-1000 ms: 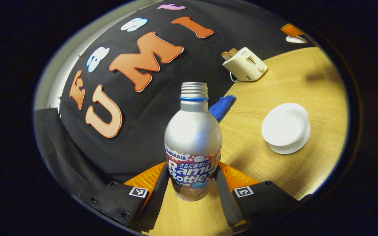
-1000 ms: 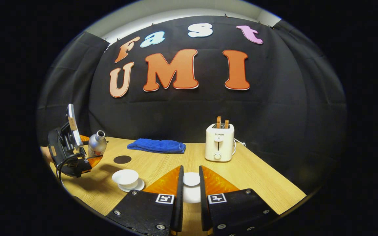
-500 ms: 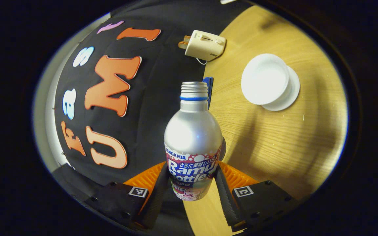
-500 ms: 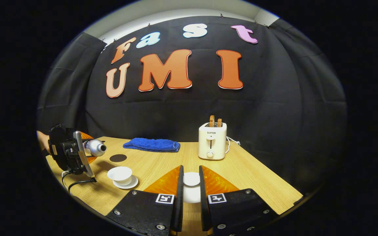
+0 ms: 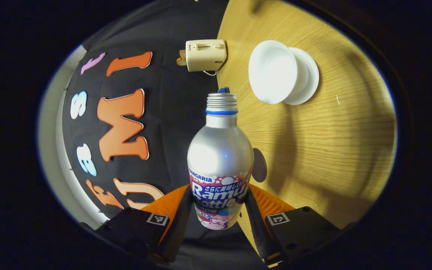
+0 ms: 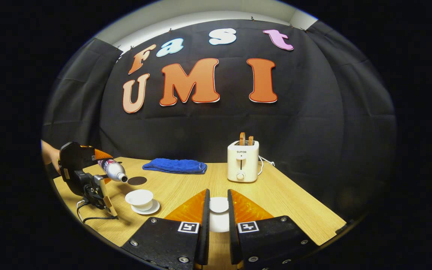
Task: Open the teacup lid with one hand, grasp the water bottle and pour water into the teacup with the other hand; after pouring, place the water bottle on the coaster and then close the teacup lid.
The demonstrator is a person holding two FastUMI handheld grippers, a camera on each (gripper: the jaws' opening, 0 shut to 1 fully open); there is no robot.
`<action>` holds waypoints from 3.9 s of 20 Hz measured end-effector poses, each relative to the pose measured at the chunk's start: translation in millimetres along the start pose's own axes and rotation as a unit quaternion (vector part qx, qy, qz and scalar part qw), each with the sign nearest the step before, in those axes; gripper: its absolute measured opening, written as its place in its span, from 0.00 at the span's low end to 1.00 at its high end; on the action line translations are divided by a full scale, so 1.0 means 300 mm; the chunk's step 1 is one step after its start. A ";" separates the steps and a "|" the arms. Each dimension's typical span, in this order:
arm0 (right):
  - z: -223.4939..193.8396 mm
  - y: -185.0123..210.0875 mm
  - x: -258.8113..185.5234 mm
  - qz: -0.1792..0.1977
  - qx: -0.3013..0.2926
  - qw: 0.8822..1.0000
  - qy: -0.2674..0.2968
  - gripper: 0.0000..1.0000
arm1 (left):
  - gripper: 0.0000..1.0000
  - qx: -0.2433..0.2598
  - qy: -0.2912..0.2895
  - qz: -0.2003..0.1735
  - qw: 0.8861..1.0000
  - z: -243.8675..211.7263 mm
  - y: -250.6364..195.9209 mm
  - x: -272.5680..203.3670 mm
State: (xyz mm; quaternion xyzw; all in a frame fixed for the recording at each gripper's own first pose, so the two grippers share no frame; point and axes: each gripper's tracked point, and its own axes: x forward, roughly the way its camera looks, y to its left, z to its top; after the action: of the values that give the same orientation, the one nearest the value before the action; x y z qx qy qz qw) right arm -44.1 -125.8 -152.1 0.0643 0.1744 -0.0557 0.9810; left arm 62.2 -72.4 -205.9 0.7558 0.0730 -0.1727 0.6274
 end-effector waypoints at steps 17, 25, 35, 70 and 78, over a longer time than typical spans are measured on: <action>-0.005 0.000 -0.051 0.006 -0.008 1.000 -0.008 0.23 | 0.80 0.162 -0.020 0.077 0.984 0.015 0.201 0.003; 0.014 0.009 -0.032 0.012 -0.006 1.000 -0.011 0.23 | 0.80 0.198 -0.025 0.125 0.972 0.026 0.334 -0.020; 0.008 0.021 -0.031 0.022 -0.002 1.000 -0.009 0.23 | 0.78 0.221 -0.037 0.151 0.963 0.049 0.373 -0.048; 0.150 0.364 0.024 0.082 -0.051 0.995 -0.033 0.23 | 0.79 -0.300 -0.080 0.382 0.871 -0.153 0.668 -0.334; 0.177 0.487 0.066 0.108 -0.057 0.992 -0.038 0.23 | 0.79 -0.512 -0.059 0.348 0.783 -0.270 0.624 -0.306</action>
State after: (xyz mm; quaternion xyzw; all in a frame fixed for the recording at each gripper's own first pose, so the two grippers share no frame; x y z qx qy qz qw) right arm 11.4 8.6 -94.1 0.0245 0.1322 0.0580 0.9892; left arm 52.0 -21.5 11.7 0.2854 -0.1542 0.0754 0.9429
